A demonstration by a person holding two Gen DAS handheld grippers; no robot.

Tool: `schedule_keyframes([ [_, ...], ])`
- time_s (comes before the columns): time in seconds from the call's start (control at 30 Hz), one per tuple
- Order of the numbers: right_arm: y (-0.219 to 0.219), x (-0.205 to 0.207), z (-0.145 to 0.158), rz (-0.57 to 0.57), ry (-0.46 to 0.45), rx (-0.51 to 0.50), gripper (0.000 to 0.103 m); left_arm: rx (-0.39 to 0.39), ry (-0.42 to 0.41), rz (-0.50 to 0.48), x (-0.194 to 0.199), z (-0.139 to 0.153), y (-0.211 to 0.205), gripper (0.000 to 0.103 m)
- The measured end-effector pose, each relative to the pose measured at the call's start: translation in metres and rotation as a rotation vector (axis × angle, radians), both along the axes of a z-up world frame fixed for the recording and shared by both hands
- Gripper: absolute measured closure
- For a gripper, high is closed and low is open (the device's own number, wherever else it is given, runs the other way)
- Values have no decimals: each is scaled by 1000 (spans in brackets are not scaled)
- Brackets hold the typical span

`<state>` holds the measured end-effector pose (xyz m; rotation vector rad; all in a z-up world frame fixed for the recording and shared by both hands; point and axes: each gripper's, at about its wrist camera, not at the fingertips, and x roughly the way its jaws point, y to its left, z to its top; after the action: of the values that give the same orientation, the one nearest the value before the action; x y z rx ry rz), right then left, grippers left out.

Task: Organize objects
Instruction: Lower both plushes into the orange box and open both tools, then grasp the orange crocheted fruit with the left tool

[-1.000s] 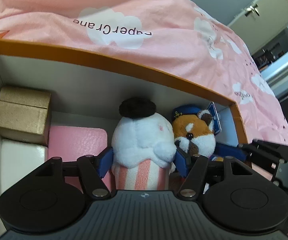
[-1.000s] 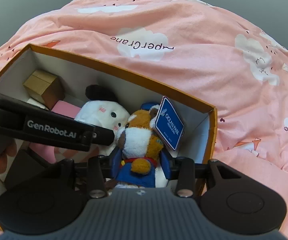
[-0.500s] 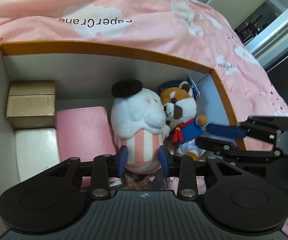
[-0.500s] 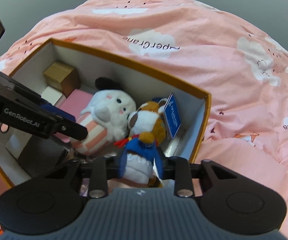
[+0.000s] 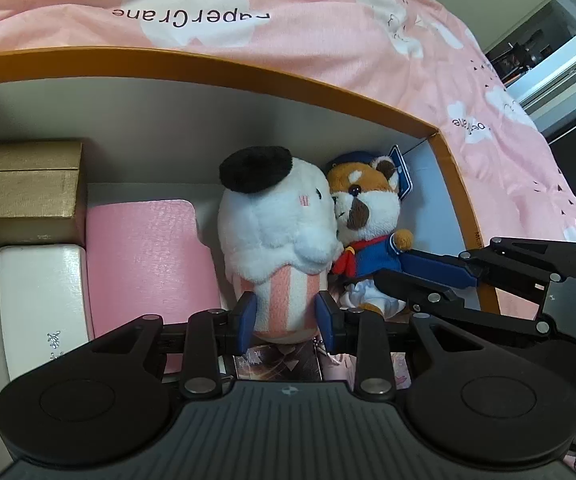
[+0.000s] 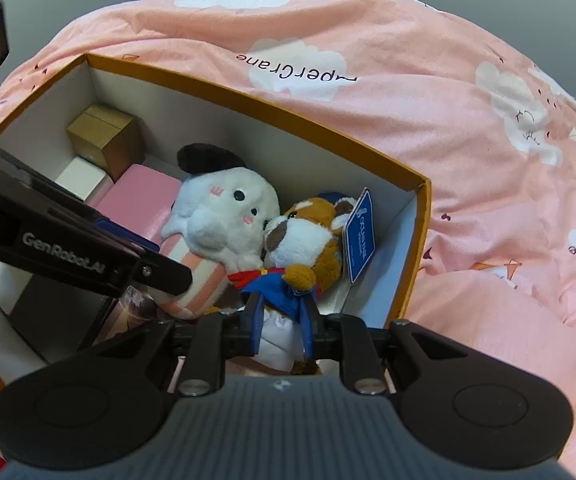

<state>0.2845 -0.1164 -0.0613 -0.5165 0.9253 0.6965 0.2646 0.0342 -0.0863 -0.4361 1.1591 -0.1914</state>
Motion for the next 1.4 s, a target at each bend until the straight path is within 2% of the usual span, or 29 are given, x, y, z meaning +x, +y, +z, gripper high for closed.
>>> schedule_keyframes([
  [0.2,-5,-5,6,-13,-1,33,82,10,-31,12,-15,8,5,64],
  [0.3,-13,-14,15,-34,-25,59,80,25,-81,9,-27,18,10,64],
  [0.37,-18,-22,22,-39,-33,89,74,34,-131,0,-38,29,10,64],
  [0.5,-30,-49,40,-53,-64,164,70,37,-228,-20,-66,57,8,64],
  [0.57,-36,-65,48,-61,-82,207,64,40,-272,-35,-84,71,7,64],
  [0.73,-51,-111,64,-81,-109,309,64,63,-323,-90,-125,93,-2,64],
  [0.83,-60,-139,64,-97,-107,347,63,58,-300,-114,-151,94,-4,64],
  [0.93,-67,-161,57,-140,-113,338,63,98,-225,-124,-170,85,-6,64],
  [1.07,-74,-179,35,-217,-17,348,63,124,-89,-95,-186,56,-11,64],
  [1.17,-71,-192,15,-249,40,304,63,106,3,-92,-196,34,-15,64],
  [1.3,-66,-210,-8,-239,106,250,62,138,85,-120,-207,13,-26,64],
  [1.4,-61,-221,-20,-227,127,206,59,124,144,-136,-215,1,-29,63],
])
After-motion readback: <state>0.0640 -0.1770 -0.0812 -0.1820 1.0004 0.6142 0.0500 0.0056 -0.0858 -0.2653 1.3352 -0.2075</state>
